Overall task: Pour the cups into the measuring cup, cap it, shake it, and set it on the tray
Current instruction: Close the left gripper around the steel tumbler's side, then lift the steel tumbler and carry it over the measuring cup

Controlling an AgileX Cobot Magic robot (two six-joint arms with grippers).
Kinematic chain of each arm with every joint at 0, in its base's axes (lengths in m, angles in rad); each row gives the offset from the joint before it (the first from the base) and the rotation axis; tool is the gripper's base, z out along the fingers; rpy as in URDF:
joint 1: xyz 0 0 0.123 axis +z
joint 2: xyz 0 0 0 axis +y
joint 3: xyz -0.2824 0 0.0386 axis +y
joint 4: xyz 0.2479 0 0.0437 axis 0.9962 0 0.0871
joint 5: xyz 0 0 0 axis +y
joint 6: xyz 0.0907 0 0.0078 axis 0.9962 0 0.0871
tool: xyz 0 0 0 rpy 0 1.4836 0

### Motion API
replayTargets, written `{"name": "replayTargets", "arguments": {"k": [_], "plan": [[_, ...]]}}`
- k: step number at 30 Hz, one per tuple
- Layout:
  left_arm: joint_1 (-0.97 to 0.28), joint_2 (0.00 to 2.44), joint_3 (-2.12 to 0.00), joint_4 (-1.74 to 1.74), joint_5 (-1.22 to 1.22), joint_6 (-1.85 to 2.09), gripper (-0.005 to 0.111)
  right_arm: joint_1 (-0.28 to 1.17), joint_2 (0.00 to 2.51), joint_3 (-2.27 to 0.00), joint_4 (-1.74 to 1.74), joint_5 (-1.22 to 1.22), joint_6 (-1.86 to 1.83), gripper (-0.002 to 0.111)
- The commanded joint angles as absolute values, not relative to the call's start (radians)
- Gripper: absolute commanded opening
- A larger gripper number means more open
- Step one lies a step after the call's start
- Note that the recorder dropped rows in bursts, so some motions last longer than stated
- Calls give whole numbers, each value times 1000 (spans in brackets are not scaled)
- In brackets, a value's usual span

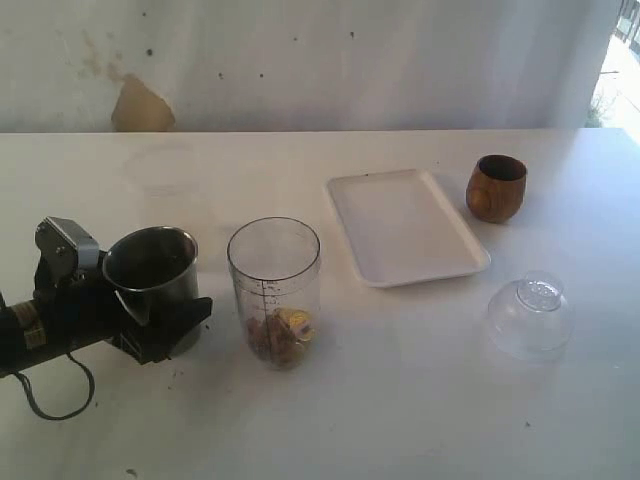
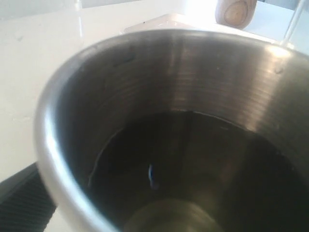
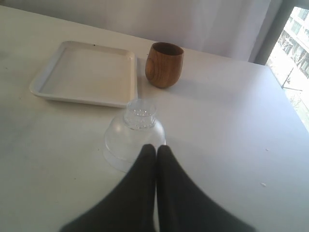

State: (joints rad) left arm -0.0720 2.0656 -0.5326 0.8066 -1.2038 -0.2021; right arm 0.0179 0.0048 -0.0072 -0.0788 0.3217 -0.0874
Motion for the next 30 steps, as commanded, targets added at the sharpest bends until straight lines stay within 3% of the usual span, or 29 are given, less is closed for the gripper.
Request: {"name": "replayTargets", "arguments": {"k": [1, 6, 10, 30], "plan": [[-77, 2067, -538, 796, -1221, -200, 90, 11, 0, 0, -80, 315, -94, 0], [-77, 2067, -538, 837, -1221, -200, 45, 11, 0, 0, -80, 315, -94, 0], [-77, 2067, -538, 838, -1221, -205, 2, 11, 0, 0, -80, 315, -94, 0], [-83, 1995, -538, 906, -1221, -231, 0, 11, 0, 0, -80, 315, -94, 0]]}}
